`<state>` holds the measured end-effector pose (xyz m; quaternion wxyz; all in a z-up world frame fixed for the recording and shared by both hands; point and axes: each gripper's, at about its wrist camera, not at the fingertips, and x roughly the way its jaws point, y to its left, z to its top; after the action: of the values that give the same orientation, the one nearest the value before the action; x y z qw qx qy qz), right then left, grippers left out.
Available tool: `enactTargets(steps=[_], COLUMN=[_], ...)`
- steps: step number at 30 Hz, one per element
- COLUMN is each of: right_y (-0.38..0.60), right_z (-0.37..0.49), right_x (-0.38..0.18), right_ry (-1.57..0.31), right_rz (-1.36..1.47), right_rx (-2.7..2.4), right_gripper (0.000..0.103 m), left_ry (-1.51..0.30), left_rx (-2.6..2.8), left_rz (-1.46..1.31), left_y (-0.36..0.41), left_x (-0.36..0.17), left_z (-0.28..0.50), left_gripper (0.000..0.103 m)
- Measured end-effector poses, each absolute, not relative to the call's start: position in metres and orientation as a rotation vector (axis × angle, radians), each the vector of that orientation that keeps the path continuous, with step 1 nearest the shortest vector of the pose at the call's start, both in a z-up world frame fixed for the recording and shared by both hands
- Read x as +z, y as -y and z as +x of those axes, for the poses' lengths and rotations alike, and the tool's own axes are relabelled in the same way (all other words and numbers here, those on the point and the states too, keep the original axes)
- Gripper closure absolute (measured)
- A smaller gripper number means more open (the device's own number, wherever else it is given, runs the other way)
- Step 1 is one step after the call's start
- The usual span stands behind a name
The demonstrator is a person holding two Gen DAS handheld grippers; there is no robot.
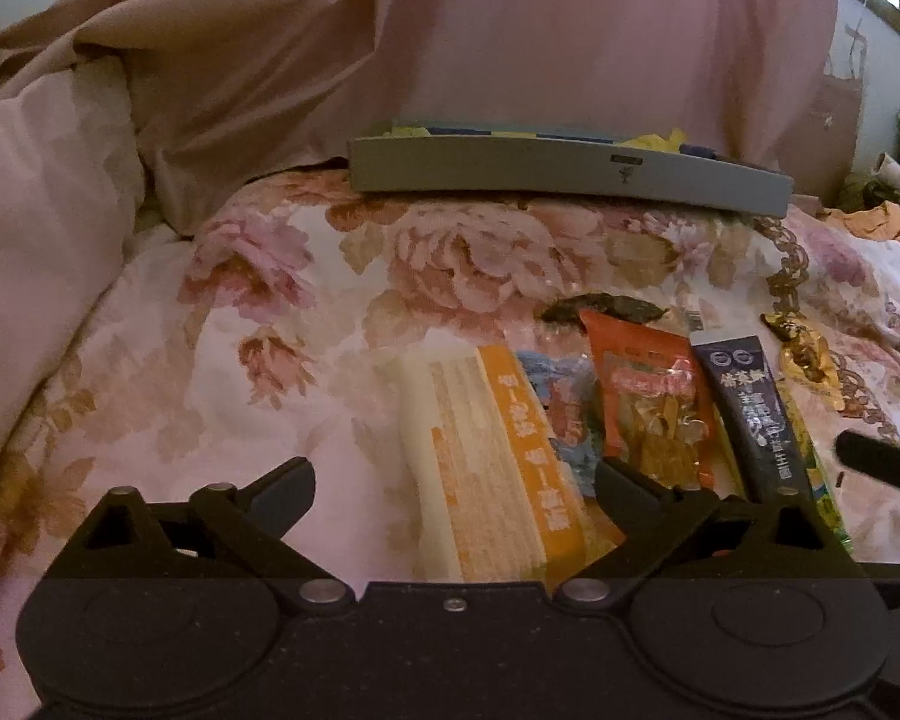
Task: Organize snacks
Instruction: 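Grasp the yellow-orange cake pack with left tool while right tool grasps purple stick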
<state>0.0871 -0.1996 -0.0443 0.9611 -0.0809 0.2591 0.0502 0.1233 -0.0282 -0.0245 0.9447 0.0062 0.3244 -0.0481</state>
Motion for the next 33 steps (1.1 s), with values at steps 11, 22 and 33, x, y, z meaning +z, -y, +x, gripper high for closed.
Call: enactTargets(steps=[11, 22, 33], right_y=[0.2013, 0.2004, 0.202], right_z=[0.0904, 0.0924, 0.094], right_x=[-0.0486, -0.0485, -0.0474], right_ry=[-0.544, -0.547, -0.546], right_rz=[-0.129, -0.11, -0.087], right_rx=[0.112, 0.143, 0.152], right_gripper=[0.05, 0.062, 0.072], left_ry=[-0.67, -0.689, -0.677], left_rx=[-0.134, -0.178, -0.169], left_rz=[0.01, -0.04, -0.088], left_y=[0.0323, 0.0286, 0.024], left_x=[-0.026, -0.0287, -0.0293], left_z=[0.1222, 0.123, 0.1195], left_gripper=[0.021, 0.041, 0.049])
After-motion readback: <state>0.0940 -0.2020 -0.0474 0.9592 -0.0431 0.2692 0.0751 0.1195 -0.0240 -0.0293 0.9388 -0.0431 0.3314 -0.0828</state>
